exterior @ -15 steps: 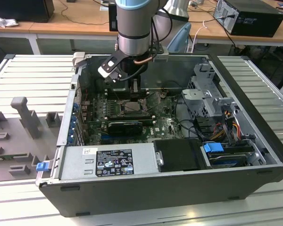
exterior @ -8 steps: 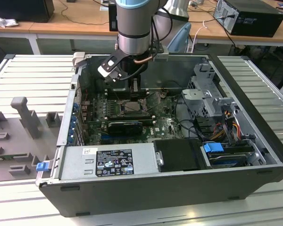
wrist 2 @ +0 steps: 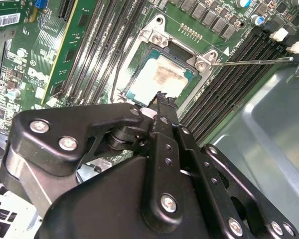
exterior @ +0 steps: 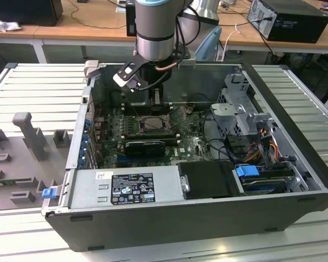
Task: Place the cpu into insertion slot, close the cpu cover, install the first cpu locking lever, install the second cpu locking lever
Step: 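Close the cpu cover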
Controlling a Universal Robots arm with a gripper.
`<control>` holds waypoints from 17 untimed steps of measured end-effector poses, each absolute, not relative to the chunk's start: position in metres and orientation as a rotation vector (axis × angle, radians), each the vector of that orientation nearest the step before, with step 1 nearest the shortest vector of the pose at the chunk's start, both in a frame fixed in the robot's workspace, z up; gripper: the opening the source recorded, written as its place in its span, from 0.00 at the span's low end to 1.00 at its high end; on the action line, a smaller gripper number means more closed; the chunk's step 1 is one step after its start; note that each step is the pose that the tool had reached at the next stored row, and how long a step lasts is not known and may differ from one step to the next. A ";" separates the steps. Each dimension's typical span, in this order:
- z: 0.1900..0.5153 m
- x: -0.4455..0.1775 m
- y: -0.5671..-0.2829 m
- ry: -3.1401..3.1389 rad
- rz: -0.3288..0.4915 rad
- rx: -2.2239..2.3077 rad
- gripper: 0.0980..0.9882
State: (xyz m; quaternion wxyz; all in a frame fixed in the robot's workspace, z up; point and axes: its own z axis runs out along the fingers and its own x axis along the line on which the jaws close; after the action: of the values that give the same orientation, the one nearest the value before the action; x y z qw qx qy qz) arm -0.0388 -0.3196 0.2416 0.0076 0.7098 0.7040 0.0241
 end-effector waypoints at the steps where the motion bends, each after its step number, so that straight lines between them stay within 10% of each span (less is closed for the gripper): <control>1: 0.242 -0.039 -0.320 2.201 0.075 2.219 0.01; 17: 0.247 -0.039 -0.320 2.201 0.075 2.219 0.01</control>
State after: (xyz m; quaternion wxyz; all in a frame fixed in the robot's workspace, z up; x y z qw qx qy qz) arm -0.0388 -0.3196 0.2471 0.0076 0.7098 0.7040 0.0241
